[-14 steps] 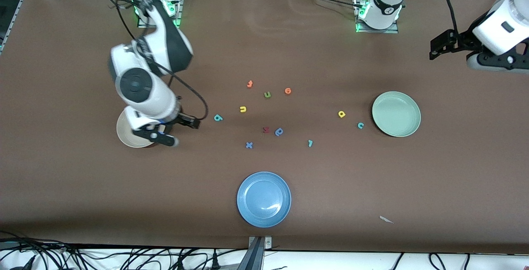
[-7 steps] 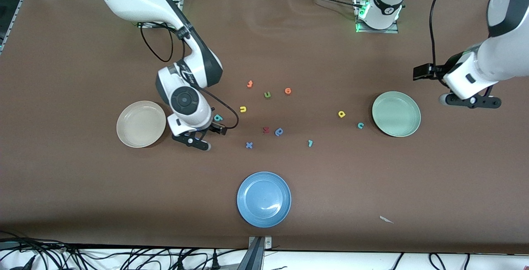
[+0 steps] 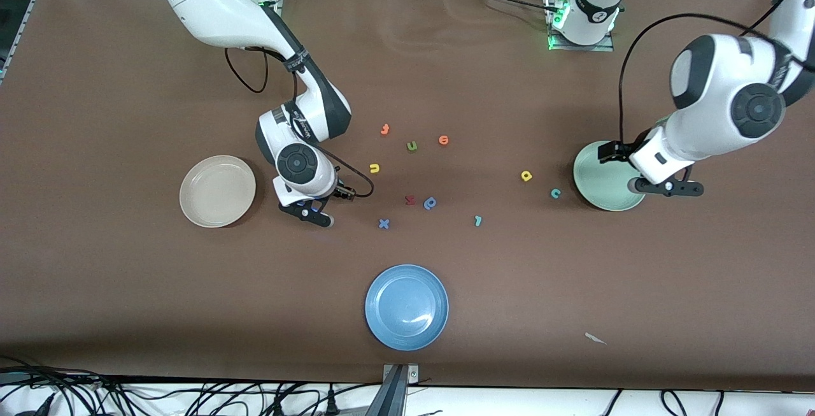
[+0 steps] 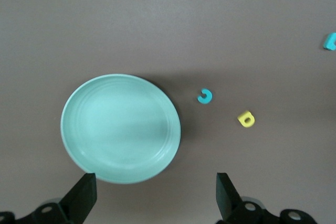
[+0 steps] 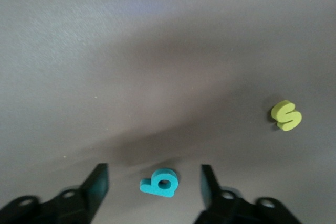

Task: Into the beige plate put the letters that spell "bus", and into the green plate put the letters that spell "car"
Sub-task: 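Grasp the teal b with the right gripper while the left gripper reaches the teal c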

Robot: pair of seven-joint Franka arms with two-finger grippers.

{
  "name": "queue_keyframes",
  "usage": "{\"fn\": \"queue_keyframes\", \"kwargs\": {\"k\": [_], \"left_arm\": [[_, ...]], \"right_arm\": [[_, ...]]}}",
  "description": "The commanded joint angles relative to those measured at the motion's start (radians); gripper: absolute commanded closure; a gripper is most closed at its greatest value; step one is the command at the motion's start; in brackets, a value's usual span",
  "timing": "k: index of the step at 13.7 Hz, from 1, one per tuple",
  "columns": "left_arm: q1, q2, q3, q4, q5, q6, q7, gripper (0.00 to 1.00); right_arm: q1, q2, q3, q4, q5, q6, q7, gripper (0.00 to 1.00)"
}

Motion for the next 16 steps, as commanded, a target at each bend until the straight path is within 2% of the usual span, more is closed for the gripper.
{"fn": "queue_keyframes", "kwargs": {"k": [1, 6, 8, 9, 13, 16], "left_arm": [[-0.007, 0.058, 0.003, -0.049, -0.014, 0.159, 0.007, 0.00], [-0.075, 0.188, 0.003, -0.046, -0.013, 0.358, 0.013, 0.00], [-0.093, 0.245, 0.003, -0.046, -0.013, 0.437, 0.013, 0.00], [-0.099, 0.263, 0.003, -0.047, -0.013, 0.460, 0.013, 0.00], [-0.101, 0.296, 0.003, -0.058, -0.013, 0.468, 0.013, 0.00], [-0.121, 0.299, 0.003, -0.087, -0.013, 0.469, 0.013, 0.00]], "right_arm": [[0.001, -0.015, 0.006, -0.052, 0.021, 0.052, -0.007, 0.31], [0.002, -0.025, 0.021, -0.116, 0.021, 0.099, -0.007, 0.32], [0.002, -0.029, 0.023, -0.121, 0.021, 0.099, -0.007, 0.36], [0.002, -0.029, 0.027, -0.121, 0.021, 0.099, -0.009, 0.43], [0.001, -0.028, 0.027, -0.121, 0.021, 0.102, -0.025, 0.57], [0.001, -0.028, 0.026, -0.121, 0.021, 0.102, -0.027, 0.74]]}}
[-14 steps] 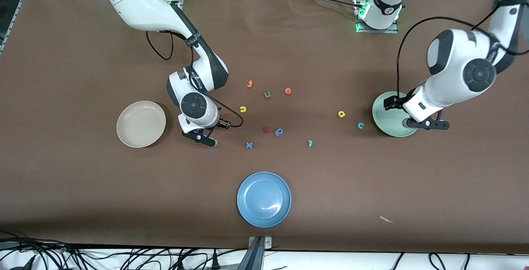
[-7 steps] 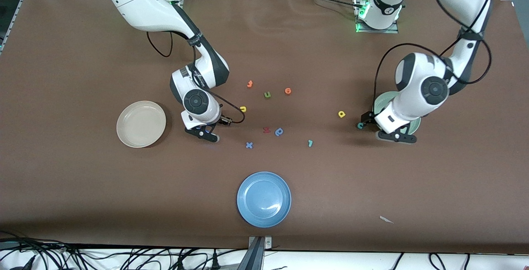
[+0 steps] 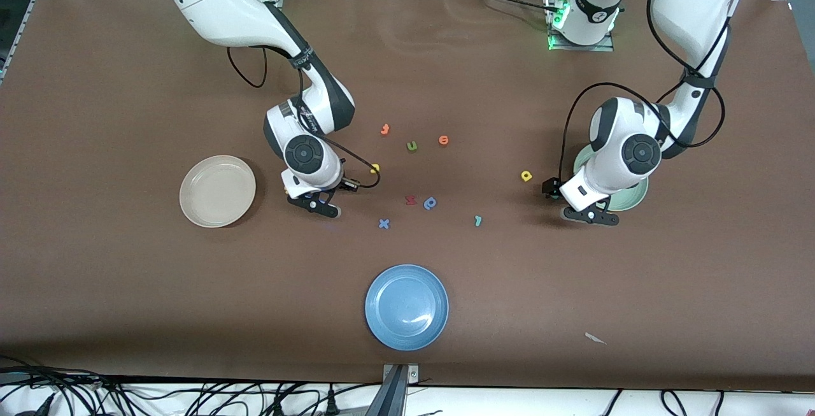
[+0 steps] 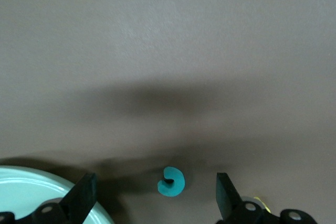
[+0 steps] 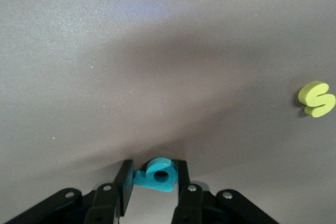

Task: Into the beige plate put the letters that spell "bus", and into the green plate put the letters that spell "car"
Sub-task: 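Carry the teal b into the beige plate while the left gripper grasps the c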

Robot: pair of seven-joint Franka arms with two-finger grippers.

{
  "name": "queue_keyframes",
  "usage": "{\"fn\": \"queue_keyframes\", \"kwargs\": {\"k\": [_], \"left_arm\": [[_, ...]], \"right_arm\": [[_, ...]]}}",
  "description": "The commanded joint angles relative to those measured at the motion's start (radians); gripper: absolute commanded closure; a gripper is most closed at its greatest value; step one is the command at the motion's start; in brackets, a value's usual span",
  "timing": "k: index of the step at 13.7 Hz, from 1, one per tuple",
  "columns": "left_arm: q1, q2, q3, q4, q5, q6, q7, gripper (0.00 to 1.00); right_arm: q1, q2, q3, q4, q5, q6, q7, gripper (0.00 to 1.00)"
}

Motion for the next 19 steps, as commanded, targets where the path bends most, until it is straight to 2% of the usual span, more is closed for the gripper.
{"fn": "queue_keyframes", "kwargs": {"k": [1, 5, 7, 10, 12, 16, 19], "left_arm": [[-0.022, 0.002, 0.007, -0.026, -0.011, 0.008, 0.012, 0.00], [-0.028, 0.017, 0.007, -0.049, -0.011, 0.029, 0.023, 0.00], [-0.028, 0.020, 0.007, -0.067, -0.011, 0.052, 0.033, 0.00], [-0.028, 0.035, 0.007, -0.079, -0.011, 0.074, 0.075, 0.00], [-0.028, 0.035, 0.007, -0.079, -0.011, 0.074, 0.107, 0.00], [-0.028, 0.035, 0.007, -0.076, -0.013, 0.074, 0.107, 0.01], [-0.028, 0.035, 0.007, -0.070, 0.004, 0.074, 0.107, 0.16]], "right_arm": [[0.000, -0.014, 0.002, -0.034, 0.020, 0.013, -0.020, 0.78], [-0.006, -0.057, -0.005, -0.013, 0.019, -0.020, -0.026, 0.81], [-0.026, -0.098, -0.025, 0.018, 0.017, -0.104, -0.066, 0.80], [-0.035, -0.158, -0.112, 0.024, 0.020, -0.210, -0.242, 0.80], [-0.035, -0.180, -0.198, 0.024, 0.020, -0.259, -0.403, 0.80], [-0.047, -0.163, -0.358, 0.012, 0.020, -0.302, -0.728, 0.80], [-0.136, -0.100, -0.361, 0.007, 0.020, -0.284, -0.880, 0.80]]}}
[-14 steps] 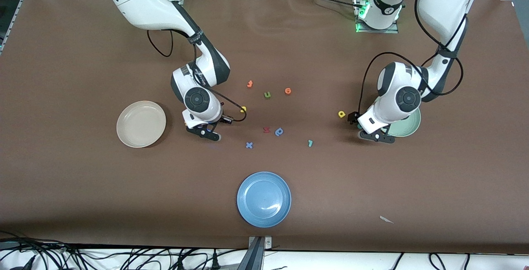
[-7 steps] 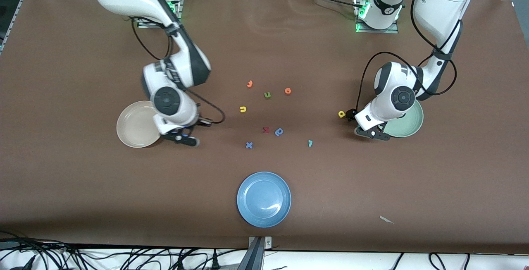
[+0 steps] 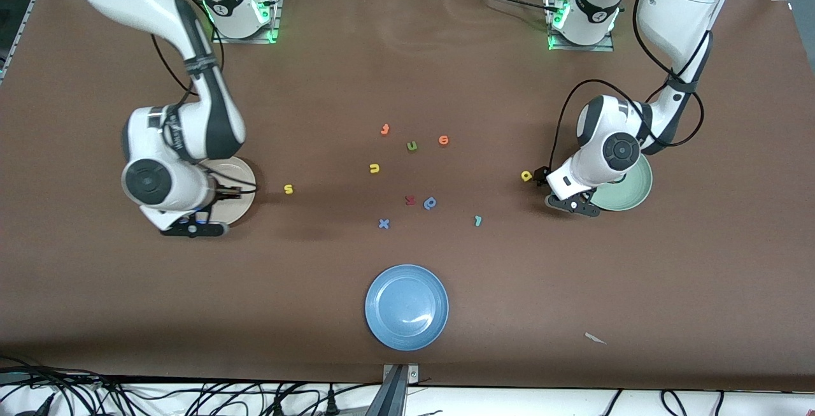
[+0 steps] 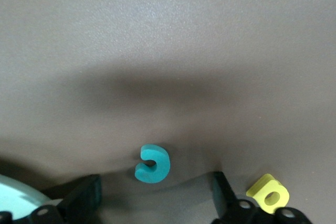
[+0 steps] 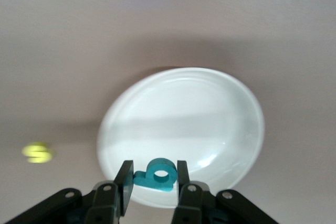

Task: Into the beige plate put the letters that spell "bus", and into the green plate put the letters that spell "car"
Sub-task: 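Carry the teal b into the beige plate while the left gripper grasps the c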

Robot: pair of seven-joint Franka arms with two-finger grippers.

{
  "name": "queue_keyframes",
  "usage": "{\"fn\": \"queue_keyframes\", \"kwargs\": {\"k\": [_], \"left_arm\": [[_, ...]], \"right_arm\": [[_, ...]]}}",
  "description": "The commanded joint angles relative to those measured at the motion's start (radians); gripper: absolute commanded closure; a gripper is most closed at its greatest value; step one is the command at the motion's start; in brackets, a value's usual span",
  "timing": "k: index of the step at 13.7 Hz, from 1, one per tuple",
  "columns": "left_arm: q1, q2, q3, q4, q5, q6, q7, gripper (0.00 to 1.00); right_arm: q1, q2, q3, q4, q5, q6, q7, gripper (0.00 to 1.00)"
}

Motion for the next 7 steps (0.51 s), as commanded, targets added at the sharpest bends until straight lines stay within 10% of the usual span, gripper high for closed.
{"fn": "queue_keyframes", "kwargs": {"k": [1, 7], "left_arm": [[-0.008, 0.007, 0.004, 0.003, 0.032, 0.019, 0.030, 0.20], [-0.009, 0.007, 0.004, 0.007, 0.060, 0.019, 0.025, 0.22]], "right_arm": [[-0.064, 0.054, 0.001, -0.003, 0.020, 0.020, -0.137, 0.80], [-0.098, 0.091, 0.003, -0.005, 0.020, 0.052, -0.185, 0.55]]}}
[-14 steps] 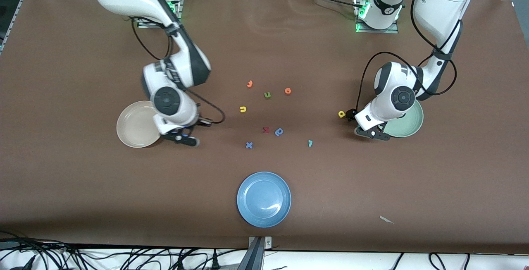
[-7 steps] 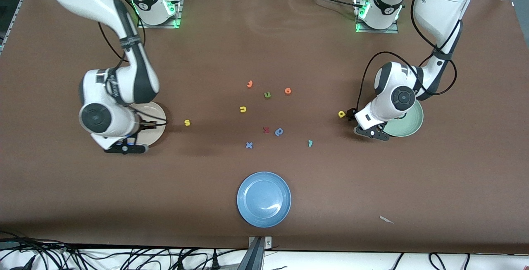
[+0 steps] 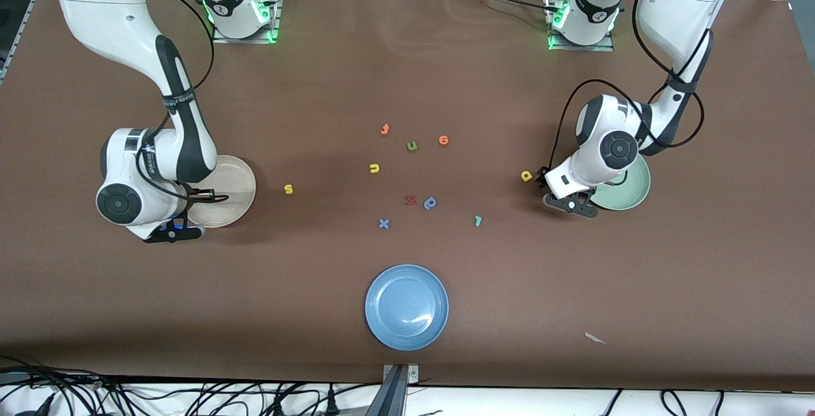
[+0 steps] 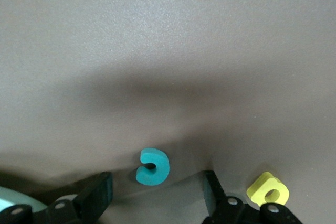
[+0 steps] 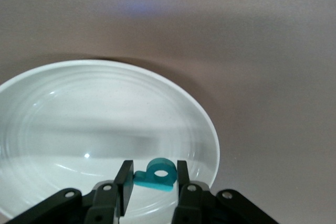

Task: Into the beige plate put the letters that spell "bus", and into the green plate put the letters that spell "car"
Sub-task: 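Grasp the yellow s with the right gripper while the left gripper lifts the c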

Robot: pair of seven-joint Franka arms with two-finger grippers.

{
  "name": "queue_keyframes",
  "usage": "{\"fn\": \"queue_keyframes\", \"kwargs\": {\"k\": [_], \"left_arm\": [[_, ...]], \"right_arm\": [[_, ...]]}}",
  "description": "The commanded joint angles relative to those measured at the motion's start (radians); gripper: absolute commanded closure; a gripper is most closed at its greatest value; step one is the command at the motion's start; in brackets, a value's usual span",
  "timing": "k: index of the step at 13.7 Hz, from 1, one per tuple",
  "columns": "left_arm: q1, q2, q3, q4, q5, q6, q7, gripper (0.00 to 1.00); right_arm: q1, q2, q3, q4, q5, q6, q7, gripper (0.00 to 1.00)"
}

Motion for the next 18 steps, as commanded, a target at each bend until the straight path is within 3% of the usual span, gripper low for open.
{"fn": "queue_keyframes", "kwargs": {"k": [1, 2, 3, 4, 10, 11, 15, 16, 18], "left_arm": [[-0.010, 0.011, 0.008, 0.004, 0.022, 0.016, 0.012, 0.23], [-0.011, 0.011, 0.008, 0.004, 0.022, 0.016, 0.012, 0.28], [-0.013, 0.011, 0.008, 0.006, 0.022, 0.016, 0.013, 0.46], [-0.013, 0.011, 0.008, 0.006, 0.022, 0.016, 0.013, 0.52], [-0.014, 0.011, 0.008, 0.024, 0.036, 0.016, 0.010, 0.54], [-0.013, 0.011, 0.008, 0.024, 0.036, 0.016, 0.010, 0.56], [-0.013, 0.005, 0.008, 0.024, 0.037, 0.016, 0.012, 0.95], [-0.013, 0.003, 0.008, 0.024, 0.037, 0.016, 0.012, 1.00], [-0.013, 0.002, 0.008, 0.024, 0.037, 0.016, 0.012, 1.00]], "right_arm": [[-0.004, -0.007, 0.007, 0.003, 0.021, 0.004, -0.016, 0.18], [-0.004, -0.012, 0.015, 0.009, 0.021, -0.005, -0.011, 0.00], [0.003, -0.021, 0.024, 0.016, 0.021, -0.007, -0.008, 0.00], [0.009, -0.036, 0.033, 0.019, 0.021, -0.008, 0.010, 0.00], [0.015, -0.084, 0.262, 0.046, 0.021, -0.024, 0.425, 0.01], [0.015, -0.076, 0.277, 0.040, 0.020, 0.008, 0.424, 0.01], [0.018, -0.052, 0.320, -0.019, 0.013, 0.126, 0.412, 0.05], [0.016, -0.050, 0.320, -0.053, 0.015, 0.168, 0.377, 0.05], [0.016, -0.047, 0.320, -0.099, 0.016, 0.218, 0.338, 0.05]]}}
